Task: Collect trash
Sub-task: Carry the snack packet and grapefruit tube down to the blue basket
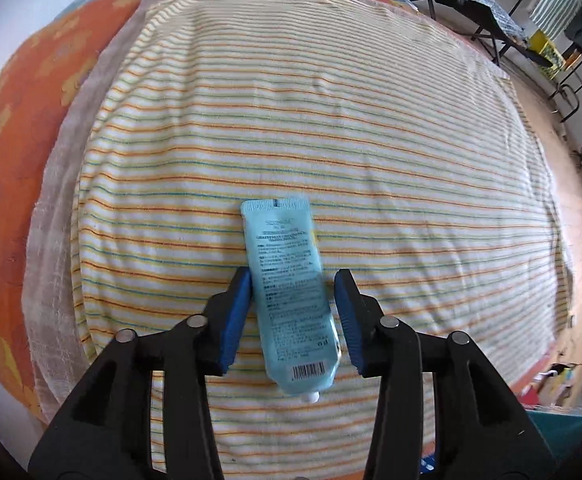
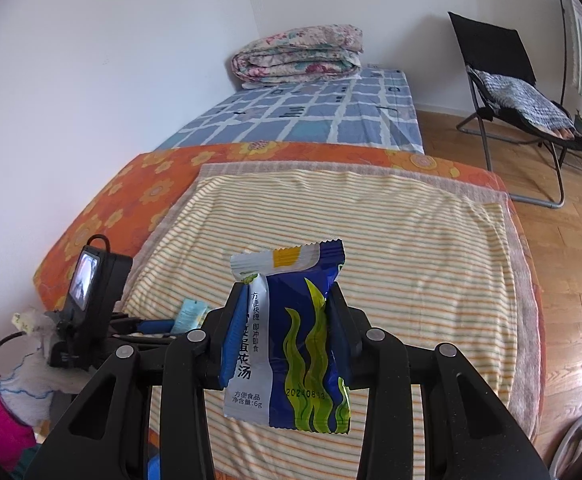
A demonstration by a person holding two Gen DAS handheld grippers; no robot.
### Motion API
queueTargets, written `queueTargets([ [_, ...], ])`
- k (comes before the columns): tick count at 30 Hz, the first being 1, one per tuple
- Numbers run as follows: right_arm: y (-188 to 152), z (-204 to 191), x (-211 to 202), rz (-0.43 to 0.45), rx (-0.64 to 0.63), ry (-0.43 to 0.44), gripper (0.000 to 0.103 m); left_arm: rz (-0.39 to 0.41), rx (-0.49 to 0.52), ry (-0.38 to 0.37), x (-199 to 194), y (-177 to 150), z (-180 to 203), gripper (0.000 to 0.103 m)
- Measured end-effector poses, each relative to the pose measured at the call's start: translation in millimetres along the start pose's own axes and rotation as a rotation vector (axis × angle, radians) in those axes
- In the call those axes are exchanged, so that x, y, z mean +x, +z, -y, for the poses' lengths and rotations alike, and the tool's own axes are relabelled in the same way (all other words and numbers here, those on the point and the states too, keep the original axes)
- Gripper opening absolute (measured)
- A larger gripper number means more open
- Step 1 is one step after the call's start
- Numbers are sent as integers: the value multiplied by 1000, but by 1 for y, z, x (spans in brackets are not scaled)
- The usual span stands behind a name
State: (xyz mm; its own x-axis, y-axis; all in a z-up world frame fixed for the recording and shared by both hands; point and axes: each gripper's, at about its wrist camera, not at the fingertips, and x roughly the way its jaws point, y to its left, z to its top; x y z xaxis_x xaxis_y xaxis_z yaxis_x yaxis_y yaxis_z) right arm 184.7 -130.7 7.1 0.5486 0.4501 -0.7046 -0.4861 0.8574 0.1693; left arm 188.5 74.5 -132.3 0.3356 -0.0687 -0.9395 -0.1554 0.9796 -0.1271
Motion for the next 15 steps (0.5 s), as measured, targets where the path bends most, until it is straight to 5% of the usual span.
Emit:
queueTargets([
  [15,-25,10,-27,1,-14,-7,37,119,14,-56,-41,-23,5,36],
])
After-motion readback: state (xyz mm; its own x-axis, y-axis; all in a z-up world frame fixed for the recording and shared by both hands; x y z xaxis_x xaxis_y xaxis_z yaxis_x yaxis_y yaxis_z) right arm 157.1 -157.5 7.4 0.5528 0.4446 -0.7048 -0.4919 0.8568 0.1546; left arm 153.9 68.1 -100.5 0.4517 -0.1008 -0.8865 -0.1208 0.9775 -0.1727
